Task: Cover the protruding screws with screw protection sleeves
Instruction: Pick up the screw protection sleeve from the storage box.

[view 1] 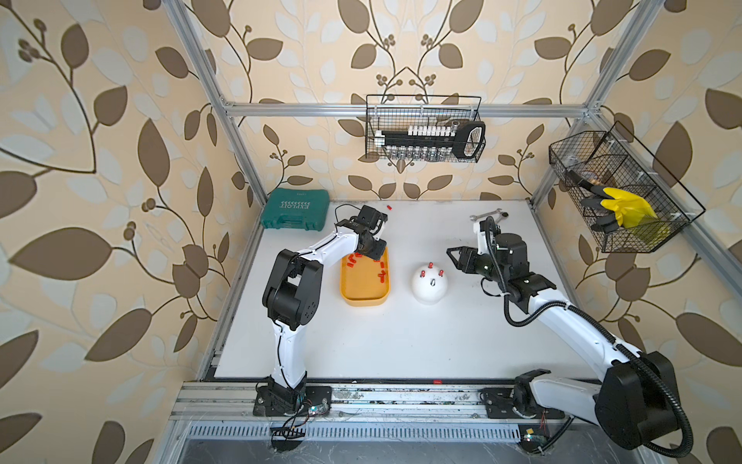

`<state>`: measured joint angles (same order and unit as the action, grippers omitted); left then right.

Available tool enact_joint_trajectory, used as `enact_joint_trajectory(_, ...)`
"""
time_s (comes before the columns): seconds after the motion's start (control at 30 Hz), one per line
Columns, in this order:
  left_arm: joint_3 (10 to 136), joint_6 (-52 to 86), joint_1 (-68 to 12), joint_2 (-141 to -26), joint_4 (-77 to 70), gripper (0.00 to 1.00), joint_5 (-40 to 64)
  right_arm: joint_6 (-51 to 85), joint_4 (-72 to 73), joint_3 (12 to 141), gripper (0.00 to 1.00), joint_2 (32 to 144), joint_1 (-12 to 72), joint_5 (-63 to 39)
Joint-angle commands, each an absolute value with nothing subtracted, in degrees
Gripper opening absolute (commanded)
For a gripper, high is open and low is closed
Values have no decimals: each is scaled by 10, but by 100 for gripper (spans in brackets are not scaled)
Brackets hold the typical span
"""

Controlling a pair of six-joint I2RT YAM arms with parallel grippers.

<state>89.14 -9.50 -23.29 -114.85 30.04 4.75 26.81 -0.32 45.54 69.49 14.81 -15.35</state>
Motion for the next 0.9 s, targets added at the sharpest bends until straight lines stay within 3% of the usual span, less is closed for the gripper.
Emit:
enact_joint_trajectory(0.0, 911, -216, -236, -1162, 324, 37, 85, 272, 13, 449, 56, 684, 153, -165)
enact_joint_trajectory(0.4, 958, -320, -228, -1235, 318, 35, 63, 277, 30, 437, 56, 673, 155, -171)
enact_joint_trajectory(0.73, 939, -331, -223, -1226, 331, 20, 65, 280, 33, 433, 56, 672, 155, -169)
enact_joint_trajectory(0.77, 938, -331, -223, -1224, 330, 21, 64, 281, 35, 432, 56, 671, 154, -170)
enact_joint_trajectory(0.83, 941, -330, -223, -1222, 334, 34, 55, 283, 36, 431, 56, 671, 155, -170)
enact_joint_trajectory(0.87, 942, -328, -224, -1220, 337, 34, 56, 284, 37, 432, 56, 671, 154, -170)
